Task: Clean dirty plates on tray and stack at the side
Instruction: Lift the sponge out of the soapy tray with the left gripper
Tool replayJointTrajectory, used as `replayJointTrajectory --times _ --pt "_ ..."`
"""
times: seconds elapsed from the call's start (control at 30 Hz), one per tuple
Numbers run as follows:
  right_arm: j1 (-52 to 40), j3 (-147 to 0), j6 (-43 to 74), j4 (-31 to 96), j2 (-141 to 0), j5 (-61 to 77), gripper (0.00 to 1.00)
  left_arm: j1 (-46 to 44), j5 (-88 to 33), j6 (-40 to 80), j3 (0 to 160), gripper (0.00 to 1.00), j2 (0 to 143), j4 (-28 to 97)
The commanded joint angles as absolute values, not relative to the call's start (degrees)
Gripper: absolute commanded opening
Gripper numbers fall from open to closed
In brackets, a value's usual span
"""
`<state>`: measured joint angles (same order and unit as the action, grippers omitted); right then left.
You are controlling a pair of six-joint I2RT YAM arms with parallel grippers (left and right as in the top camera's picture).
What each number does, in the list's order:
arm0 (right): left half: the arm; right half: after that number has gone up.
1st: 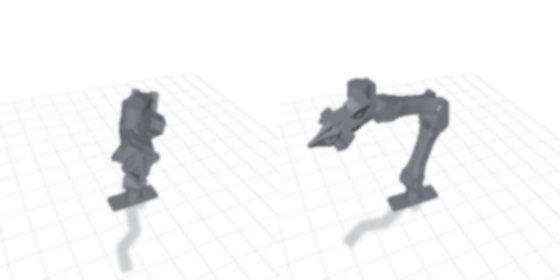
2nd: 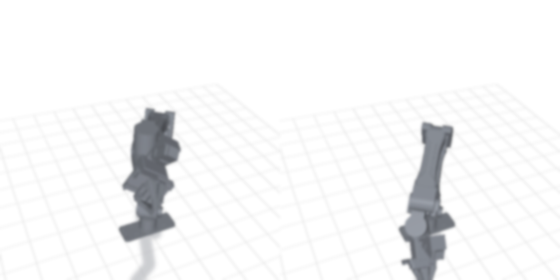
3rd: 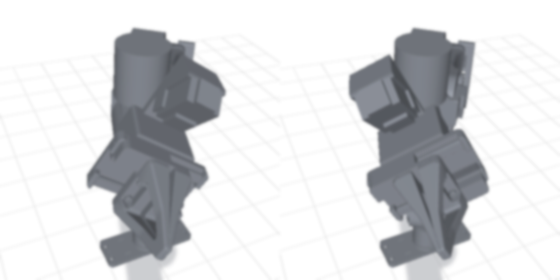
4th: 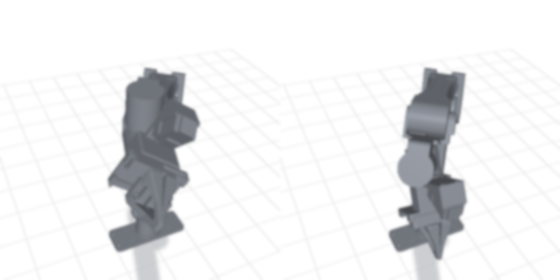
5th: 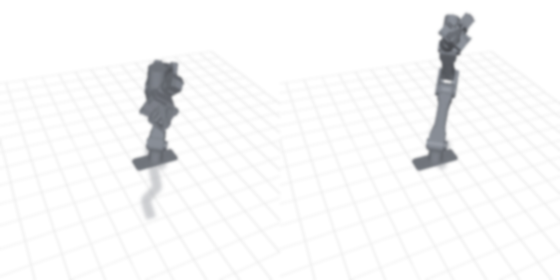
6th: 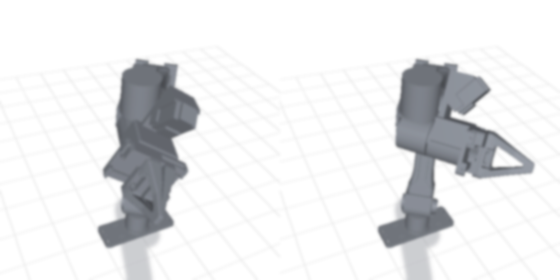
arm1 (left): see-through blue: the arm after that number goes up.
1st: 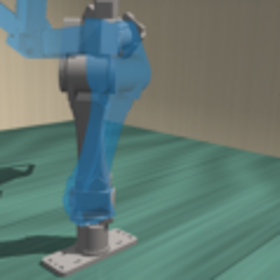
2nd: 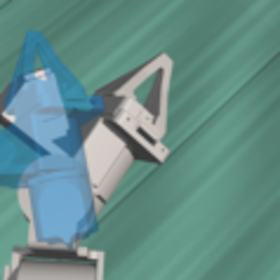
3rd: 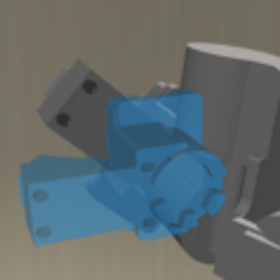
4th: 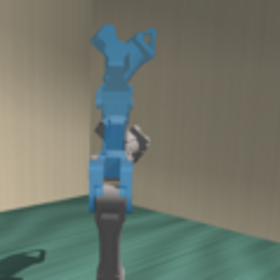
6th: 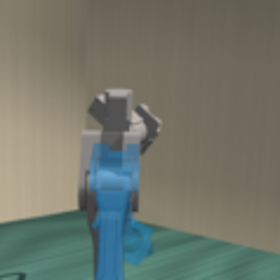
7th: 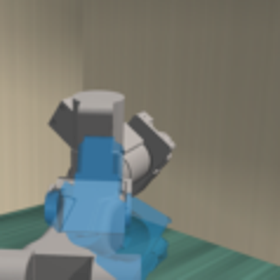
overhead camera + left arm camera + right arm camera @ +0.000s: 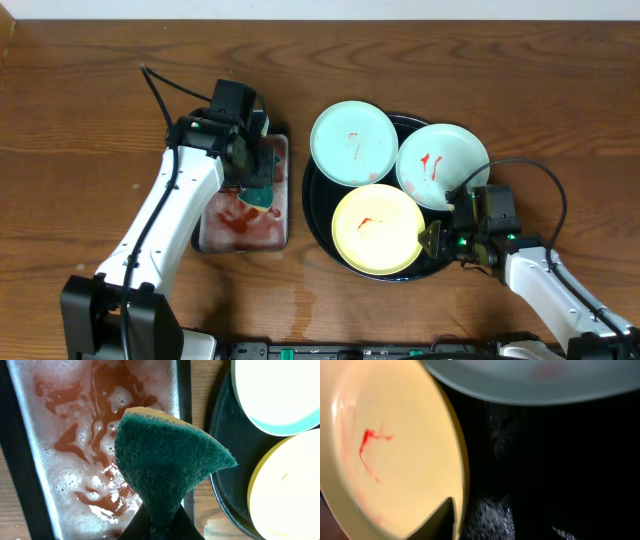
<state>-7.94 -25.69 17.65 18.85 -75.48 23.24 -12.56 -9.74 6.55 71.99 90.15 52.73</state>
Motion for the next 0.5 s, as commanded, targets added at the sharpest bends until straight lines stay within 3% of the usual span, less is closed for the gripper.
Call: replayJointTrajectory --times 0.0,0.23,0.47 --pt "-9.04 -24.18 19.42 17.08 -78.32 24.08 0.2 -12.58 -10.07 7.84 71.9 0.07 90.13 52.93" --pt "-9.06 -24.43 20.99 14.52 -81.36 24.05 0.01 -12.73 -12.82 7.81 71.9 0.07 90.13 52.95" --pt "-9.04 -25.85 24.4 13.78 -81.34 21.23 0.01 -14.35 -21.67 9.78 71.9 0.08 90.13 52.88"
